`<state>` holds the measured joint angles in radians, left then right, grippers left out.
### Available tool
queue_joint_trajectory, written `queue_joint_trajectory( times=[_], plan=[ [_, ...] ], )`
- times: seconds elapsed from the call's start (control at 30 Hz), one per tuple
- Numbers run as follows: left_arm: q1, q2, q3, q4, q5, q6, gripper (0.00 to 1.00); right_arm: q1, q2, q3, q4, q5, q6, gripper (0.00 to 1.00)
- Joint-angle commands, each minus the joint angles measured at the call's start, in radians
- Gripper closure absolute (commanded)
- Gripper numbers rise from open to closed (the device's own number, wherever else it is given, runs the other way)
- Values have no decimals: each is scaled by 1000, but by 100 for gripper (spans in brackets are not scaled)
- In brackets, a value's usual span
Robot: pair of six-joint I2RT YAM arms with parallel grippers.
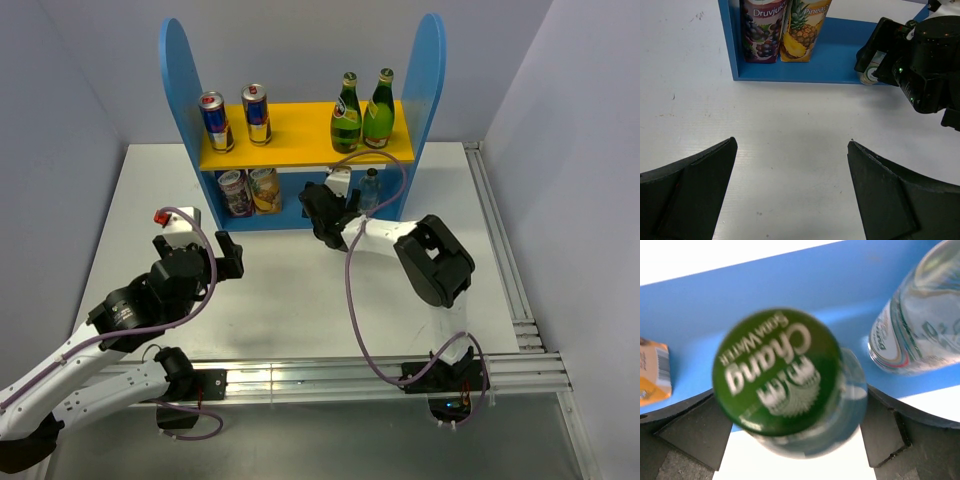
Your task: Place and organize the beverage onto the shelf
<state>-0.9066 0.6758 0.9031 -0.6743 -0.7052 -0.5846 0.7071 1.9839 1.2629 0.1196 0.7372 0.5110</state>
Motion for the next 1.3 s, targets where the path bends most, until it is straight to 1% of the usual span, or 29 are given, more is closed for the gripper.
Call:
queue_joint_trajectory(
  times=[0.0, 0.17, 0.3, 0.47, 0.57, 0.6, 0.67, 0.7, 0.77, 0.8, 0.83, 0.87, 0.9, 0.93, 0.97, 1.0, 1.03, 1.07, 1.1, 1.17, 1.2, 1.27],
  plan=[
    [2, -2, -6, 27, -10, 22, 1, 0, -96, -5, 65, 24, -22, 0],
    [8, 2, -6, 28, -2, 25, 1, 49, -120, -48, 63, 74, -25, 0],
    [9, 5, -9, 30, -7, 28, 1, 100, -169, -95, 40, 122, 12, 0],
    [11, 18, -7, 24, -26, 25, 1, 201, -302, -209, 28, 177, 52, 0],
    [14, 28, -3, 15, -48, 16, 1, 287, -407, -253, -30, 206, 104, 0],
    [14, 31, -4, 13, -54, 12, 1, 340, -463, -257, -110, 246, 125, 0],
    [14, 31, 2, 7, -63, 2, 1, 406, -528, -263, -207, 296, 193, 0],
    [14, 30, 3, 5, -74, -1, 1, 484, -618, -267, -304, 351, 219, 0],
    [15, 24, 5, 7, -88, -9, 1, 570, -721, -270, -398, 419, 294, 0],
    [15, 24, 8, 7, -97, -11, 1, 662, -770, -263, -538, 468, 335, 0],
    [17, 24, 14, 4, -99, -21, 1, 711, -859, -228, -620, 564, 378, 0],
    [18, 24, 20, -4, -105, -27, 1, 759, -896, -206, -697, 603, 441, 0],
    [18, 24, 42, -5, -102, -29, 1, 800, -928, -180, -841, 634, 463, 0],
    [17, 24, 58, -10, -94, -34, 1, 871, -985, -119, -918, 672, 490, 0],
    [17, 27, 80, -17, -82, -34, 1, 899, -1008, -85, -981, 679, 507, 0],
    [15, 34, 135, -40, -65, -32, 1, 919, -1031, -53, -1083, 682, 517, 0],
    [15, 41, 169, -51, -22, -21, 1, 937, -1049, 1, -1121, 676, 515, 0],
    [15, 48, 210, -70, -10, -20, 1, 962, -1086, 21, -1136, 660, 465, 0],
    [15, 68, 300, -117, 2, -18, 1, 968, -1103, 36, -1137, 654, 431, 0],
    [15, 85, 393, -155, 29, -9, 1, 974, -1151, 58, -1120, 636, 344, 0],
    [15, 96, 471, -172, 36, -1, 1, 974, -1165, 61, -1089, 634, 315, 0],
    [15, 99, 529, -183, 55, 20, 1, 974, -1189, 64, -1052, 623, 235, 0]
  ],
)
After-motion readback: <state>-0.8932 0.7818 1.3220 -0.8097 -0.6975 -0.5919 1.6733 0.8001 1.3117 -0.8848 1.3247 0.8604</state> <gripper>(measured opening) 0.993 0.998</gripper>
